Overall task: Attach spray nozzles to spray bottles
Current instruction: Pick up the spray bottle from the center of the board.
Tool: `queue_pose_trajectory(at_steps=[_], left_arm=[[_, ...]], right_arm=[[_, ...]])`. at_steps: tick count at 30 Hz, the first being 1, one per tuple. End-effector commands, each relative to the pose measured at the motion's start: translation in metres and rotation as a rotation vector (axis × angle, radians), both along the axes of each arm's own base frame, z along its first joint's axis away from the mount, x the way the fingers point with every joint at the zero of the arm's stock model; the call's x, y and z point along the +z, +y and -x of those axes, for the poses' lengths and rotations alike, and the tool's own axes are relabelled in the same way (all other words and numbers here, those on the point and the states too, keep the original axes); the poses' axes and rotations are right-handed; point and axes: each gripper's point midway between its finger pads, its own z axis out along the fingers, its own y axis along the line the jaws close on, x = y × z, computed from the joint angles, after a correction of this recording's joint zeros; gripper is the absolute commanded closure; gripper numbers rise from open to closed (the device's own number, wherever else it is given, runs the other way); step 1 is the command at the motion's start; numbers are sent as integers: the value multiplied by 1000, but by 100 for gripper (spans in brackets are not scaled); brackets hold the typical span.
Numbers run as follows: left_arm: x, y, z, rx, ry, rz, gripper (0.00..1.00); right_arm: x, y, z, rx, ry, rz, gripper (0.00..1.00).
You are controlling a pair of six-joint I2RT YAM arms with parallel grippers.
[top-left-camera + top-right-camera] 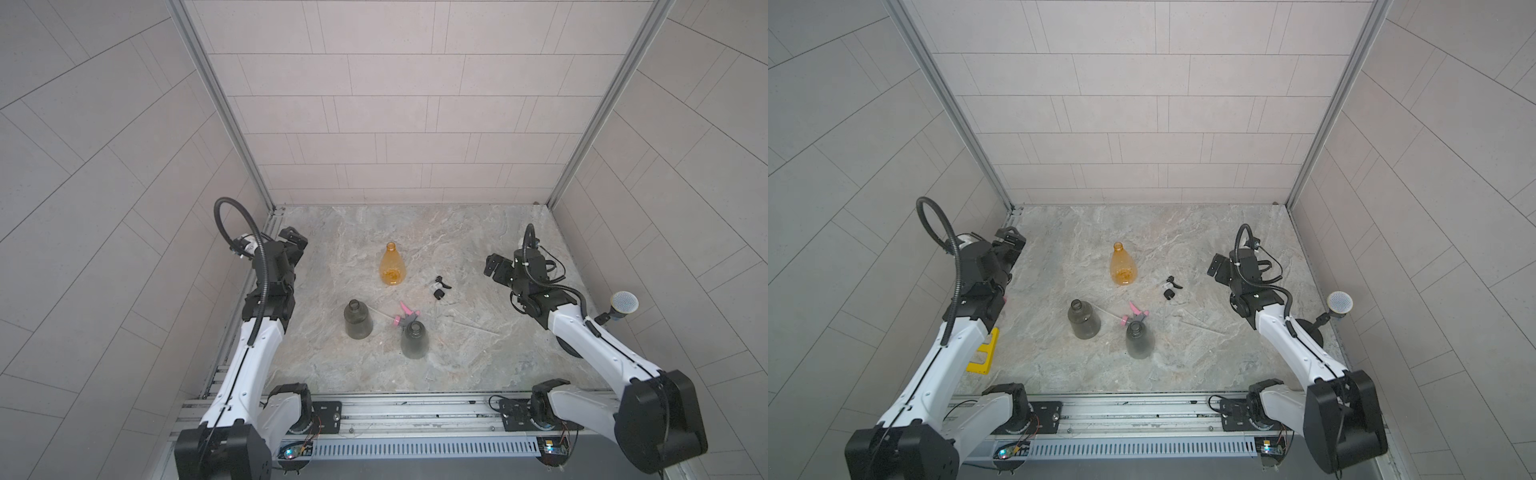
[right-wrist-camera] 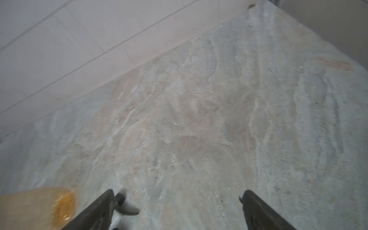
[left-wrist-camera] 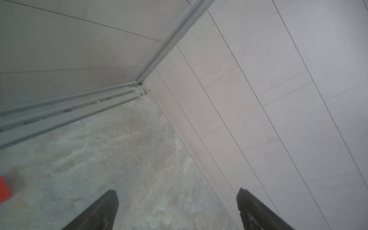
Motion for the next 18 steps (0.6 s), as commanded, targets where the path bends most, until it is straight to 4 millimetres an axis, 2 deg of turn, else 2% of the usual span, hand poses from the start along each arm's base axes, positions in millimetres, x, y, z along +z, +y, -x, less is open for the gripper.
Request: queue_pose_trajectory(at_steps=[1, 3, 7, 12, 15, 18], left_arm=[[20, -43, 4, -223, 100, 19, 0], [28, -60, 11, -277, 135, -13, 0], [42, -119, 37, -533, 75, -83, 0], [23, -141, 71, -637, 77, -35, 0], [13, -148, 88, -698, 82, -37, 0], [8, -153, 108, -745, 69, -35, 0]], right_arm=[[24, 40, 23, 188, -40, 2, 0], [31, 72, 43, 342, -59, 6, 0], [33, 131, 92, 634, -63, 78, 0], [13, 183, 145, 894, 6, 248, 0], [4, 203, 161, 945, 8, 327, 0], [-3, 215, 165, 960, 11, 370, 0]])
